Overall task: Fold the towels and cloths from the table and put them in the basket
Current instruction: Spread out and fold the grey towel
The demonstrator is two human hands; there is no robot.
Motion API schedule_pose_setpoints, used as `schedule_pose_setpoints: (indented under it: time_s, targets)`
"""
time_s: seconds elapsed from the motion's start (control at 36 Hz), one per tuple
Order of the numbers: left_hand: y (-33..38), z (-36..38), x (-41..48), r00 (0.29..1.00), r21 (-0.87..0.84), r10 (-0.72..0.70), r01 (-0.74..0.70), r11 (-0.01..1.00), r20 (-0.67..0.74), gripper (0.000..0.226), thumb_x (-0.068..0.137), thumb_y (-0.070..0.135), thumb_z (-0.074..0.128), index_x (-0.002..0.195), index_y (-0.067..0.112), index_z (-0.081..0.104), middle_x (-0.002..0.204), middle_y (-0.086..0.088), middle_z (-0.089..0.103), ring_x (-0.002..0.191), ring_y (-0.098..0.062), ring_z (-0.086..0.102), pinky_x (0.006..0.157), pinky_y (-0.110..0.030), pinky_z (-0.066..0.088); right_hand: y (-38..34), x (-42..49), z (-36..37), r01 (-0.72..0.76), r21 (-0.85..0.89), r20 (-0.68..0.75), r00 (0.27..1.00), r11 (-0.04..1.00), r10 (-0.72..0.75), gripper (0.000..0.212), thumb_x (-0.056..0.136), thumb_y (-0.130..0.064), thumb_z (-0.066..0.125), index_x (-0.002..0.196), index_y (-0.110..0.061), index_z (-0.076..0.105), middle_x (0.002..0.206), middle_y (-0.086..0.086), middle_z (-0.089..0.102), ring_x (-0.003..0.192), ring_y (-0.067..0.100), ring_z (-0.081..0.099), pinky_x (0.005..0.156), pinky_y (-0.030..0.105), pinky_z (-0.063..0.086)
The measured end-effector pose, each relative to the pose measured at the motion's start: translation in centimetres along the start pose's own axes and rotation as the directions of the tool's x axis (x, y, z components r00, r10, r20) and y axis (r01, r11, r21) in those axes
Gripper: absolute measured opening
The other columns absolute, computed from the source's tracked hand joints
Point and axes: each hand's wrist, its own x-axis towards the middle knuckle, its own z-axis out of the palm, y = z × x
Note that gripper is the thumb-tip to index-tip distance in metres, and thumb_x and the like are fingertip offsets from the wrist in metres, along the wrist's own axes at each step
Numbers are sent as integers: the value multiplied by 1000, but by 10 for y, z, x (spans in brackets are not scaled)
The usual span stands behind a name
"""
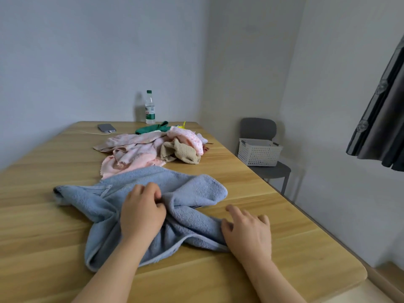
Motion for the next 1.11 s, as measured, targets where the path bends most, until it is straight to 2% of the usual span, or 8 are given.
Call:
schedule_pose_setpoints:
  time_s: [0.08, 0.19, 0.31, 0.5, 0.61, 0.72, 0.92, 1.11]
  targets:
    - [6, 7, -4, 961, -271, 270, -246, 931, 54, 29, 75, 30, 52, 101, 22, 62, 110, 1, 54, 106, -25, 51, 87, -31, 35, 1, -1, 5, 210, 75, 90, 972, 975, -217, 39, 70, -47, 41, 98, -39, 67, 80, -12, 65, 67, 16, 62, 56, 30, 48]
    - [8, 19, -12, 887, -253, 269, -181, 950, 375, 64, 74, 65, 46, 133, 42, 41, 138, 15, 29, 129, -9, 30, 106, -35, 31, 2, 0, 2, 305, 148, 171, 929, 941, -328, 59, 70, -62, 27, 111, -40, 63, 91, -8, 63, 90, 21, 60, 73, 31, 35]
    - [10, 21, -12, 949, -263, 138, -62, 963, 282, 9, 85, 29, 63, 88, 28, 55, 102, 11, 45, 97, -13, 51, 80, -27, 42, 3, 1, -1, 116, 146, 165, 976, 983, -140, 50, 78, -57, 26, 103, -29, 59, 103, -9, 61, 106, 16, 52, 75, 30, 23]
    - [13, 22, -9, 981, -378, -187, 189, 906, 43, 26, 84, 11, 55, 65, 10, 37, 65, -3, 41, 59, -18, 37, 51, -31, 26, 10, -1, -10, -376, 287, -61, 910, 881, 409, 10, 84, -15, 50, 79, -19, 43, 84, -4, 49, 83, 23, 49, 78, 32, 27]
    - [18, 14, -12, 974, -231, -206, 223, 947, 94, 8, 85, 11, 51, 86, 15, 44, 88, -5, 49, 72, -21, 46, 55, -33, 32, 9, -6, -15, -295, 524, -137, 897, 799, 421, 27, 81, -6, 57, 66, -19, 39, 72, -2, 45, 66, 24, 45, 60, 33, 36]
    - [9, 15, -13, 993, 50, 74, -79, 996, 95, 54, 76, -4, 56, 120, 27, 55, 133, -6, 44, 123, -34, 39, 91, -44, 38, 6, -5, -21, -357, 665, 139, 922, 655, 362, 25, 93, -33, 49, 72, -18, 50, 64, -3, 56, 66, 17, 53, 64, 33, 42]
    - [15, 19, -15, 908, 127, 65, -128, 984, 415, 28, 95, 36, 39, 113, 40, 60, 132, 29, 44, 131, 0, 31, 112, -41, 16, -6, -3, -17, -311, 234, 269, 931, 921, 246, 30, 95, -39, 42, 121, -25, 51, 110, 4, 64, 102, 28, 59, 77, 30, 43]
    - [20, 17, -13, 905, 166, 63, -145, 975, 420, 30, 85, 62, 44, 100, 38, 54, 113, 26, 48, 119, -3, 40, 109, -47, 20, -21, 3, -21, -140, 112, 419, 904, 984, 81, 23, 93, -37, 41, 100, -18, 54, 106, 6, 65, 99, 30, 59, 75, 31, 40]
